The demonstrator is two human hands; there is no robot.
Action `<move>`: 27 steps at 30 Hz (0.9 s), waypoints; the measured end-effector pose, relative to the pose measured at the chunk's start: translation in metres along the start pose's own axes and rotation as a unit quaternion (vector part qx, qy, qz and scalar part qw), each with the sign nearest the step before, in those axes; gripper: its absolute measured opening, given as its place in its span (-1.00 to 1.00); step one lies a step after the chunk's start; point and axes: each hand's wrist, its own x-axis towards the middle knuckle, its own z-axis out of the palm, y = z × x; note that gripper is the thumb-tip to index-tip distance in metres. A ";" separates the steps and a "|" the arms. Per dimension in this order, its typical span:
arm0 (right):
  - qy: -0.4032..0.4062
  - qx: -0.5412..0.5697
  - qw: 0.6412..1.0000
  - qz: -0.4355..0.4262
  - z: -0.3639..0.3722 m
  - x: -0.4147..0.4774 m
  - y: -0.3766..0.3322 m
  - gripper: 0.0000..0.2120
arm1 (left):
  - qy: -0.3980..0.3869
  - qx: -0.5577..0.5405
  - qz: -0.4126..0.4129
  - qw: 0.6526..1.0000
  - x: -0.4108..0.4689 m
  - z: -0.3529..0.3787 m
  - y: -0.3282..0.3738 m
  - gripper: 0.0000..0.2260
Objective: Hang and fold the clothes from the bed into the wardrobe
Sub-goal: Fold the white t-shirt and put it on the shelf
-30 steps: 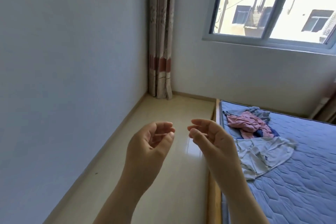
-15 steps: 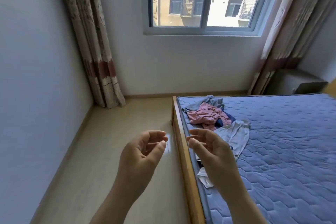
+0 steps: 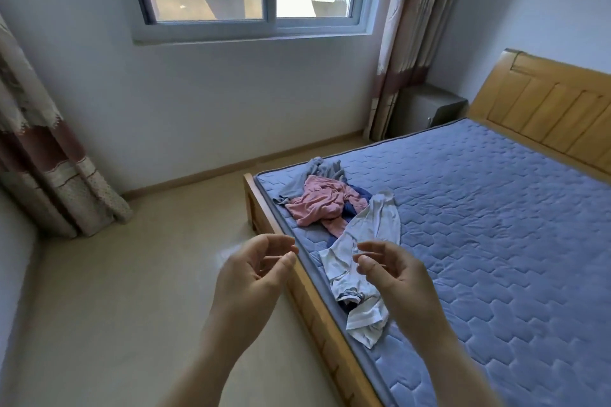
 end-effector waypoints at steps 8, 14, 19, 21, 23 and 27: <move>0.070 -0.016 0.996 0.055 0.008 0.066 0.028 -0.89 | -0.069 0.021 -0.044 0.996 0.094 0.006 -0.047 -0.87; 0.108 -0.021 0.991 0.076 0.008 0.140 0.056 -0.89 | -0.116 0.046 -0.060 0.990 0.184 0.027 -0.075 -0.86; 0.125 -0.030 0.985 0.114 -0.002 0.201 0.075 -0.93 | -0.147 0.096 -0.076 0.982 0.247 0.047 -0.102 -0.87; 0.139 -0.041 0.980 0.133 -0.007 0.219 0.085 -0.94 | -0.167 0.121 -0.084 0.975 0.268 0.058 -0.115 -0.85; 0.149 -0.046 0.976 0.154 -0.011 0.233 0.099 -0.96 | -0.197 0.138 -0.097 0.966 0.287 0.069 -0.128 -0.83; 0.165 -0.074 0.963 0.200 -0.013 0.258 0.131 -0.97 | -0.262 0.170 -0.119 0.942 0.328 0.087 -0.157 -0.86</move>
